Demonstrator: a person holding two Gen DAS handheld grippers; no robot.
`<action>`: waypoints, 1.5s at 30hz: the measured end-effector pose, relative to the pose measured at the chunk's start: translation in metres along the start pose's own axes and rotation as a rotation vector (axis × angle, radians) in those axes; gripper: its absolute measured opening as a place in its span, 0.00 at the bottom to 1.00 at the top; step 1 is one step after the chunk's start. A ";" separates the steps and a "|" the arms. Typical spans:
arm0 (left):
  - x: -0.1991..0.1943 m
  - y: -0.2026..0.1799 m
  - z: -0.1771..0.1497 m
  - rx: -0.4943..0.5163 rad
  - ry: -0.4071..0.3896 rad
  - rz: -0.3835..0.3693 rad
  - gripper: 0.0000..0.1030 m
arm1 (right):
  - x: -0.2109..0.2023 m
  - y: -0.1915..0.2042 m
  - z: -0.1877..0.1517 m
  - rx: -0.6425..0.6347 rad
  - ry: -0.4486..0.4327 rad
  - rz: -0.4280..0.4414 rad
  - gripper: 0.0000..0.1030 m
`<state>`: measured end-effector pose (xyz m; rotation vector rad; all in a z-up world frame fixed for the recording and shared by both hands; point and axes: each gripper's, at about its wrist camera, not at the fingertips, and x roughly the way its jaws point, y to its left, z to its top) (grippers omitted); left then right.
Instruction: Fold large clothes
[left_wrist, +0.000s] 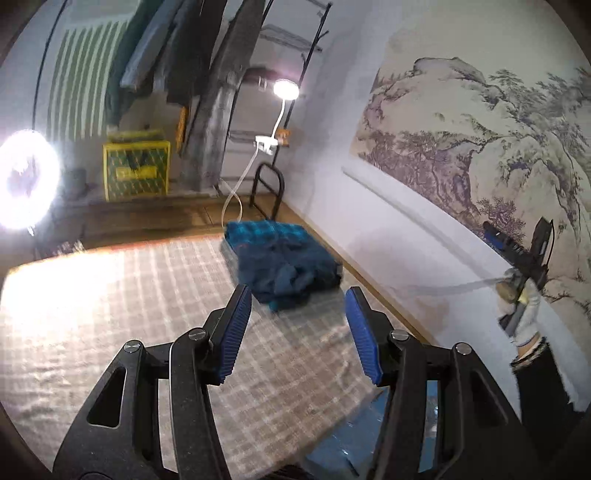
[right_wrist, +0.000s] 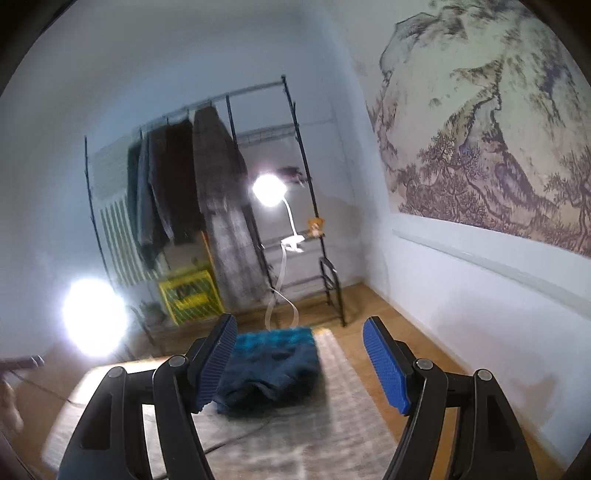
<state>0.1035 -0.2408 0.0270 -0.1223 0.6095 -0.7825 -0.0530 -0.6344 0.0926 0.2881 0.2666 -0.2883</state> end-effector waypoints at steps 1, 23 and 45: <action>-0.005 -0.001 0.001 0.004 -0.006 0.001 0.53 | -0.006 -0.003 0.004 0.021 -0.015 0.011 0.72; -0.049 -0.044 -0.071 0.155 -0.041 0.152 0.85 | -0.092 0.124 -0.036 -0.243 -0.001 0.008 0.89; -0.054 -0.059 -0.138 0.176 -0.028 0.239 1.00 | -0.112 0.166 -0.117 -0.262 0.062 -0.001 1.00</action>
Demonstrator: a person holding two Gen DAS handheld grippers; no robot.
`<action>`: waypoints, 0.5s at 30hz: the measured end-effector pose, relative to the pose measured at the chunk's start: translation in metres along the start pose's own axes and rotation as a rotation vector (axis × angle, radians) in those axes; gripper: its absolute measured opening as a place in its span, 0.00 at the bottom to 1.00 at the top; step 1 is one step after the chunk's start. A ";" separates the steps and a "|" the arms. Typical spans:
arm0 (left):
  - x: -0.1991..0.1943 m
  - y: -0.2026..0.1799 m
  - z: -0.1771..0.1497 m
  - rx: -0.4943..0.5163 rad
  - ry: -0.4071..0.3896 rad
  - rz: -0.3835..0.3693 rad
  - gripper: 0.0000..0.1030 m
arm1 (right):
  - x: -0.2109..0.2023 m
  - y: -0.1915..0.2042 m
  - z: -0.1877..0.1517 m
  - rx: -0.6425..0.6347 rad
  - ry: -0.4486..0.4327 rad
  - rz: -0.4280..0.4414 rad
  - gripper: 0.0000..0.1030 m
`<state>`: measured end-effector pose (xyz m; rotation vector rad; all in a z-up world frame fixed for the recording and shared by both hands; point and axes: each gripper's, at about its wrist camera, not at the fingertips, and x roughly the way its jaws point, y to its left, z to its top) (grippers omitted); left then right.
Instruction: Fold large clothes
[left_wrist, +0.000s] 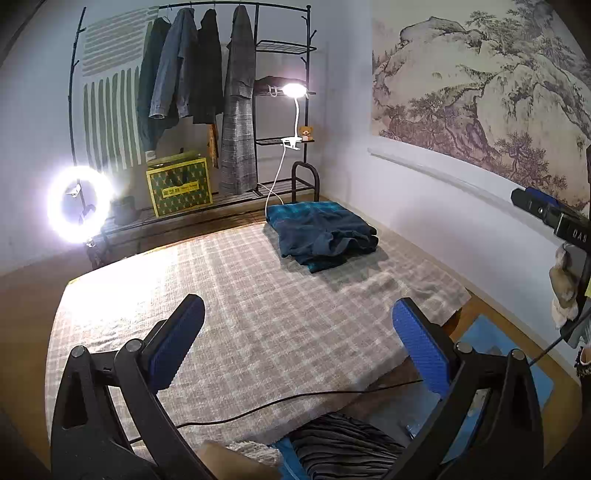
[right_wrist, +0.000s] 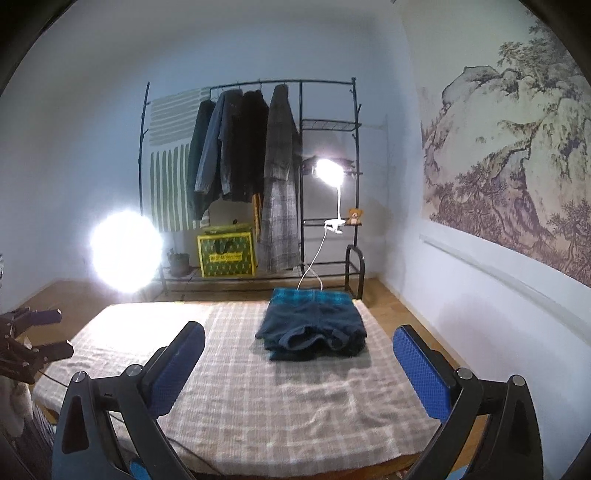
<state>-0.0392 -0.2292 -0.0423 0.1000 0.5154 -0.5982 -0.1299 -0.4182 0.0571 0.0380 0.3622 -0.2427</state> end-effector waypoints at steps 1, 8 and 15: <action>0.000 0.000 -0.001 -0.004 0.000 0.000 1.00 | 0.000 0.003 -0.002 -0.009 0.003 -0.004 1.00; -0.002 0.003 -0.005 -0.031 0.004 -0.006 1.00 | -0.002 0.009 -0.008 -0.013 0.003 -0.005 1.00; -0.002 0.003 -0.009 -0.040 0.014 -0.001 1.00 | 0.000 0.007 -0.015 0.001 0.014 -0.025 1.00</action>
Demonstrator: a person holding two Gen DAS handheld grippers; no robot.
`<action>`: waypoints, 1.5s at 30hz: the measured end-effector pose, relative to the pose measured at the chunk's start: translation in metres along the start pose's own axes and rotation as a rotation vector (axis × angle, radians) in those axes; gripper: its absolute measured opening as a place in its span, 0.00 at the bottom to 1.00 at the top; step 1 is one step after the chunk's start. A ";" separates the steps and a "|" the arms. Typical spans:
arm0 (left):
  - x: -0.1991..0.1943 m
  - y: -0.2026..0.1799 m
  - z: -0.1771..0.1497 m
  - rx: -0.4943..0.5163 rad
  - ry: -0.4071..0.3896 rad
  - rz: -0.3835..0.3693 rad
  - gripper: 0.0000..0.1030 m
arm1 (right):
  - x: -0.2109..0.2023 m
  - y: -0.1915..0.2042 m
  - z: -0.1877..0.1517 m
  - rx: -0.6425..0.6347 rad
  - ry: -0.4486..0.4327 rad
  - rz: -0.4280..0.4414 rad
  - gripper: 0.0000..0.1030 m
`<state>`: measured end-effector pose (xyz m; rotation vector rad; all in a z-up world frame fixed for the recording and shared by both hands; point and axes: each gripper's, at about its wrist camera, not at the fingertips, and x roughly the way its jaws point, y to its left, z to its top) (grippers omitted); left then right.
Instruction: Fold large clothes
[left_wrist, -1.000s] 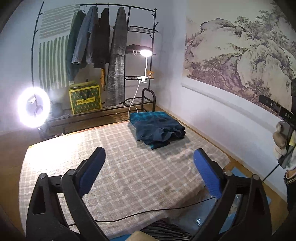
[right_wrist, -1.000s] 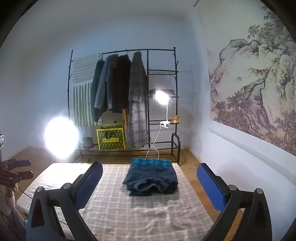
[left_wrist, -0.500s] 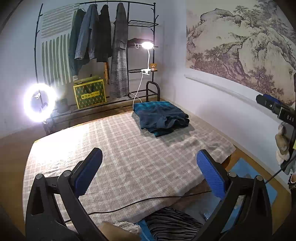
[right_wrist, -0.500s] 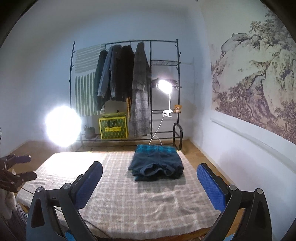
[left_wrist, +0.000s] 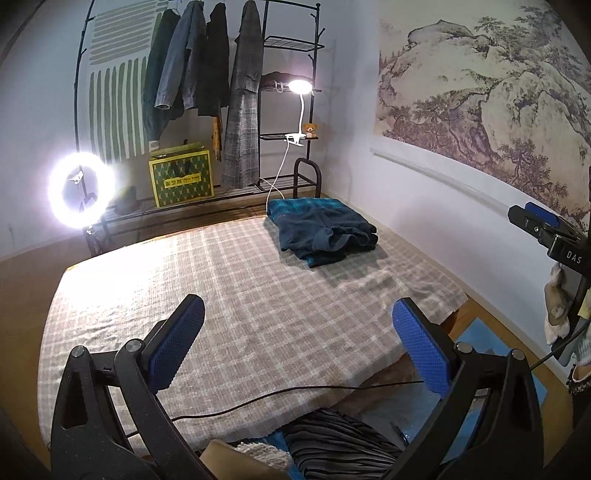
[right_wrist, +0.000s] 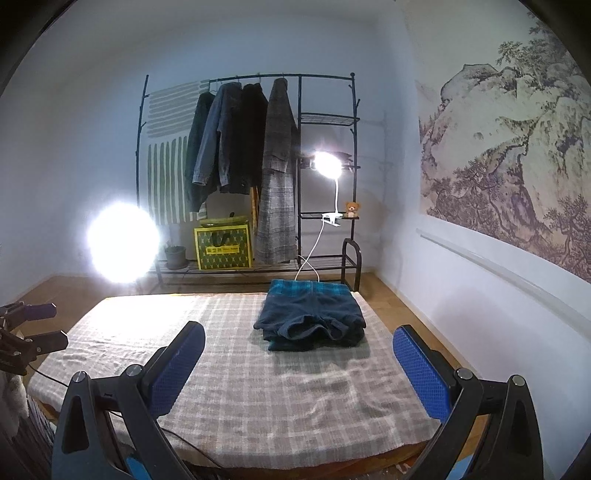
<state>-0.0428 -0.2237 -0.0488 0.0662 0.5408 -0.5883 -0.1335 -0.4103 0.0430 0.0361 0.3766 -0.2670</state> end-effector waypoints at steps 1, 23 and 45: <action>0.000 -0.001 0.000 0.000 0.001 0.000 1.00 | 0.000 0.000 0.000 -0.002 0.002 -0.002 1.00; -0.005 -0.004 0.001 0.005 -0.015 -0.002 1.00 | 0.004 0.003 -0.005 -0.007 0.027 0.017 1.00; -0.005 0.000 -0.002 0.023 -0.023 0.014 1.00 | 0.007 0.005 -0.004 -0.013 0.032 0.016 1.00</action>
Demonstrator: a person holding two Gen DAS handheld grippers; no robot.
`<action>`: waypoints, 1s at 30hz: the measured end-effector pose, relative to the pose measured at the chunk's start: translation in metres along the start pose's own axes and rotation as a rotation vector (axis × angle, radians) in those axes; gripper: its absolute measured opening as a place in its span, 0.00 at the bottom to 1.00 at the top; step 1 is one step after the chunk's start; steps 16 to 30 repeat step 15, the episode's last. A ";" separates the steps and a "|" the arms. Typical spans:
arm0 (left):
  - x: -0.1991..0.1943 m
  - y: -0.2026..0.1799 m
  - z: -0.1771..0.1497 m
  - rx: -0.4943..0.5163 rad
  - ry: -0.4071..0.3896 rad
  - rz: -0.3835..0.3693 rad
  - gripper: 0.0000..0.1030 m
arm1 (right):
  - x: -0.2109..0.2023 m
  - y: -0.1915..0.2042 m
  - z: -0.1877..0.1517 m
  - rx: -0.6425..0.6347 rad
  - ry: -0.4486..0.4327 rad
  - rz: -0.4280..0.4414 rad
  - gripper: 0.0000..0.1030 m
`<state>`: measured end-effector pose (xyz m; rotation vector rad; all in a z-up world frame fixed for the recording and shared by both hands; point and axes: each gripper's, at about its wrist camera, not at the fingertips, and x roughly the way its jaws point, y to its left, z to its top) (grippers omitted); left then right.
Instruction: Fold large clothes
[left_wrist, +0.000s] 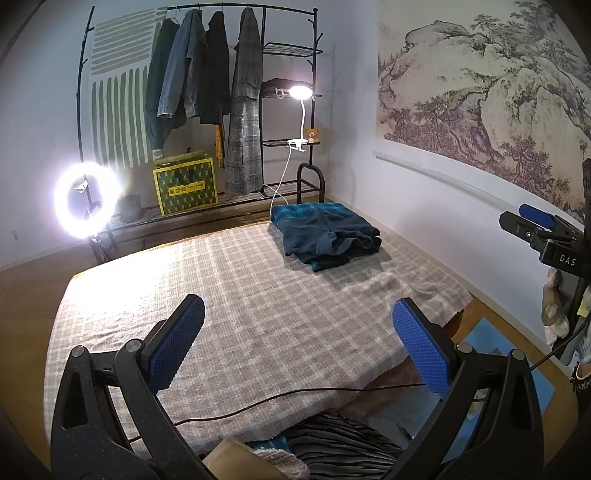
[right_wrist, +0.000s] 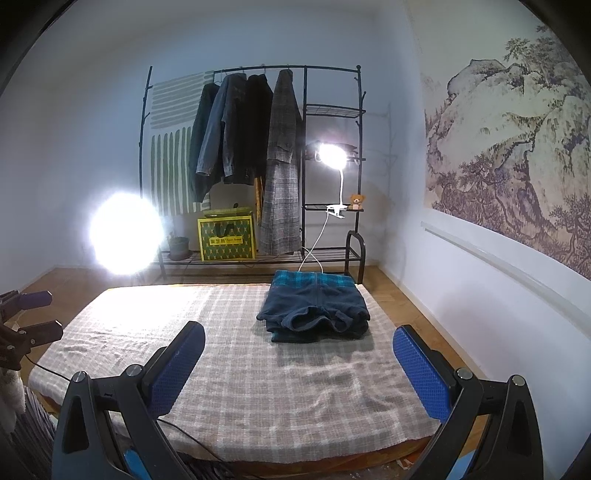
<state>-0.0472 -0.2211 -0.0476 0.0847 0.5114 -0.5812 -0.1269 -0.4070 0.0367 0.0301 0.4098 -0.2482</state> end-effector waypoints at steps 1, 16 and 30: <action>0.000 0.000 0.000 -0.003 0.001 0.000 1.00 | 0.000 0.000 0.000 -0.001 0.000 0.000 1.00; 0.002 0.011 0.000 -0.020 -0.024 0.013 1.00 | 0.008 -0.006 -0.001 0.009 0.013 0.008 1.00; 0.002 0.011 0.000 -0.020 -0.024 0.013 1.00 | 0.008 -0.006 -0.001 0.009 0.013 0.008 1.00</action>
